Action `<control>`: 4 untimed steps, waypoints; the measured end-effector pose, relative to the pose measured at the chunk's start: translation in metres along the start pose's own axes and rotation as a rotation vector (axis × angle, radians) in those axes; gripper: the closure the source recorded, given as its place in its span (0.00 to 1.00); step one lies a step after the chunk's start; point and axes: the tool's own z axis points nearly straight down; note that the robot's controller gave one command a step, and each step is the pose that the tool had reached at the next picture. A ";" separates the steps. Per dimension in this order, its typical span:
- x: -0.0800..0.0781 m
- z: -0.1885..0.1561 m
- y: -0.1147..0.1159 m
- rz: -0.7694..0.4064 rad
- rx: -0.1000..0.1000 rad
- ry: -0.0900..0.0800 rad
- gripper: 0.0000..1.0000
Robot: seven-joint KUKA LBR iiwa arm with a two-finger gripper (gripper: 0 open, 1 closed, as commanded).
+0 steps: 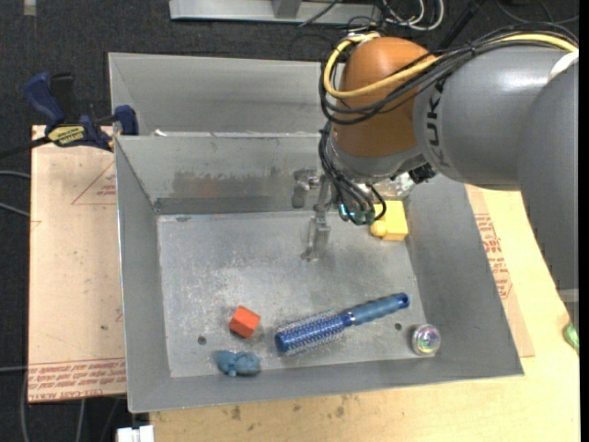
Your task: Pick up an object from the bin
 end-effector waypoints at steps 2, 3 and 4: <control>0.144 0.086 0.001 -0.649 0.004 -0.017 0.00; 0.095 0.064 -0.009 -0.620 0.003 -0.011 0.00; 0.097 0.065 -0.008 -0.621 0.001 -0.006 1.00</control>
Offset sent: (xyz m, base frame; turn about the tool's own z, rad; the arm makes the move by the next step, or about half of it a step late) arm -0.1108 0.0329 -0.0460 -0.3418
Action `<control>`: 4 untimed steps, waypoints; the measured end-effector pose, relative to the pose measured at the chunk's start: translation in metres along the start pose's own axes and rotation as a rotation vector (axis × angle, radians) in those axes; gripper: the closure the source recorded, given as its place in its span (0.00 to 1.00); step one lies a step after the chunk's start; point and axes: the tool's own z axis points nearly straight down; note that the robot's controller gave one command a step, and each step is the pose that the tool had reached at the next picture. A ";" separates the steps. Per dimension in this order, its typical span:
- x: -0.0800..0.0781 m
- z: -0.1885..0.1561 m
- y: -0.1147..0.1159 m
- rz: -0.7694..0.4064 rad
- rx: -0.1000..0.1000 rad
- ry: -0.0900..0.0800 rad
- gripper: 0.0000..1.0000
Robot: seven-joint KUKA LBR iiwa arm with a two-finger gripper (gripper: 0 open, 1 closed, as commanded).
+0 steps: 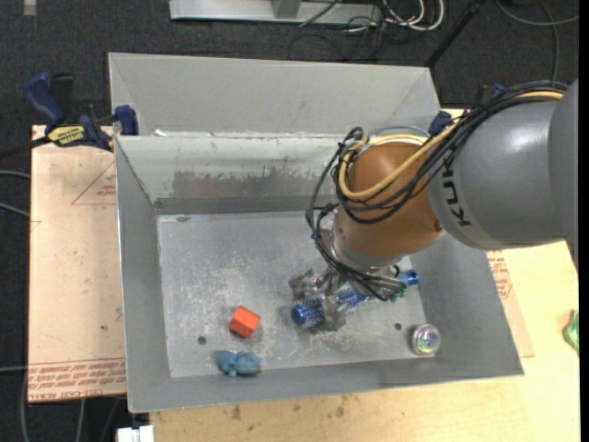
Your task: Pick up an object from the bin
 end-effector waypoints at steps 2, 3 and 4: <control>-0.025 -0.219 0.015 -0.643 0.004 -0.005 1.00; -0.024 -0.218 0.015 -0.643 0.001 -0.002 0.00; -0.018 -0.072 0.080 -0.716 -0.008 0.006 0.00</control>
Offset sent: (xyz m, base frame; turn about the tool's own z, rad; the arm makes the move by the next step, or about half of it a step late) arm -0.0427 0.0163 0.0976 0.0157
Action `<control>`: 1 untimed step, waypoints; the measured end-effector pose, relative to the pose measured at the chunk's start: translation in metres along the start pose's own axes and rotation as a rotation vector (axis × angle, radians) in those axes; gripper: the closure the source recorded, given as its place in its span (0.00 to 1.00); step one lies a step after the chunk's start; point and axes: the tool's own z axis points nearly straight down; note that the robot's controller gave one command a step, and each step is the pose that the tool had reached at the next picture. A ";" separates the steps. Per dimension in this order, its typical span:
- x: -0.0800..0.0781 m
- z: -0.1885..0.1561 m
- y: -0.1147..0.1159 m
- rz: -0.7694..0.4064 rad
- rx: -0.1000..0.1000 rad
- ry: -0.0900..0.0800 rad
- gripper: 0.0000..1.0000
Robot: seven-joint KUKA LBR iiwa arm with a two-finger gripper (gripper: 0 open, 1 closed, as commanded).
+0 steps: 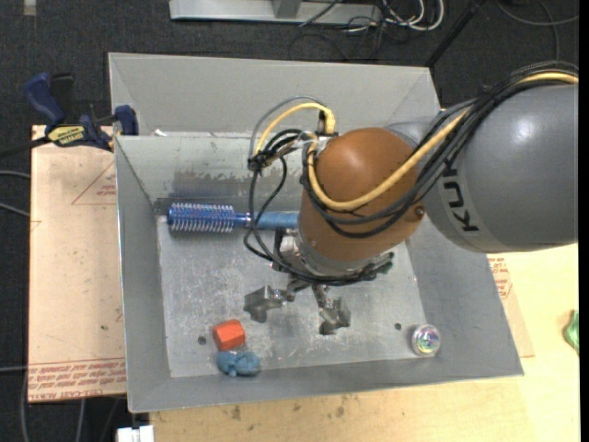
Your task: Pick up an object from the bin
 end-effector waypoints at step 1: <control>-0.088 0.064 -0.027 0.012 0.008 -0.007 0.00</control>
Offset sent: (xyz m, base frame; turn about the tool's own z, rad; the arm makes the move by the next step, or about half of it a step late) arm 0.0462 0.0731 -0.0599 0.0179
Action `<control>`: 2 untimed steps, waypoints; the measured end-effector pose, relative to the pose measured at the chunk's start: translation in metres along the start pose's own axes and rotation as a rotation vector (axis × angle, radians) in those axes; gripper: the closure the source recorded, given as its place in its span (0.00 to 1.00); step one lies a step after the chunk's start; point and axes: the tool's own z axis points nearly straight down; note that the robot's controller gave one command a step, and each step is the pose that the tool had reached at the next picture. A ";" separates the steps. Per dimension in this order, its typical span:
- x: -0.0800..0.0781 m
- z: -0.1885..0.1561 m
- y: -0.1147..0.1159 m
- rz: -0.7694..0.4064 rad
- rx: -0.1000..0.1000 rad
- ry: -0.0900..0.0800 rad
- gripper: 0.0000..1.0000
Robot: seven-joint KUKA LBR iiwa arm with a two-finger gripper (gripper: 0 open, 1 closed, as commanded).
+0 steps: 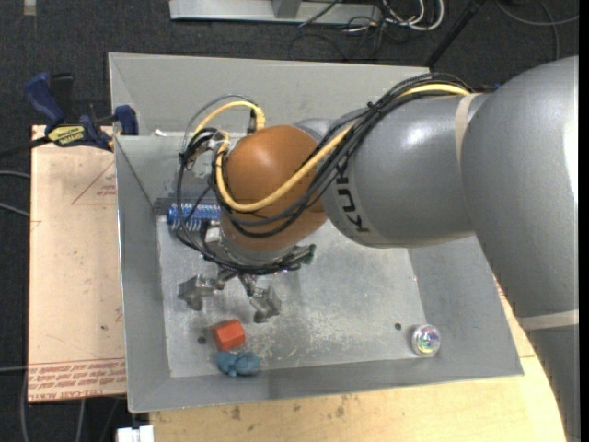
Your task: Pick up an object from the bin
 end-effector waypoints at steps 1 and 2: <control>-0.004 0.018 0.066 -0.191 -0.001 0.004 0.00; -0.004 0.017 0.064 -0.186 0.002 0.003 1.00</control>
Offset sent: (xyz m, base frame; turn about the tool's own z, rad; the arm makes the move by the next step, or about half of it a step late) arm -0.0614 0.0180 -0.0171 -0.1888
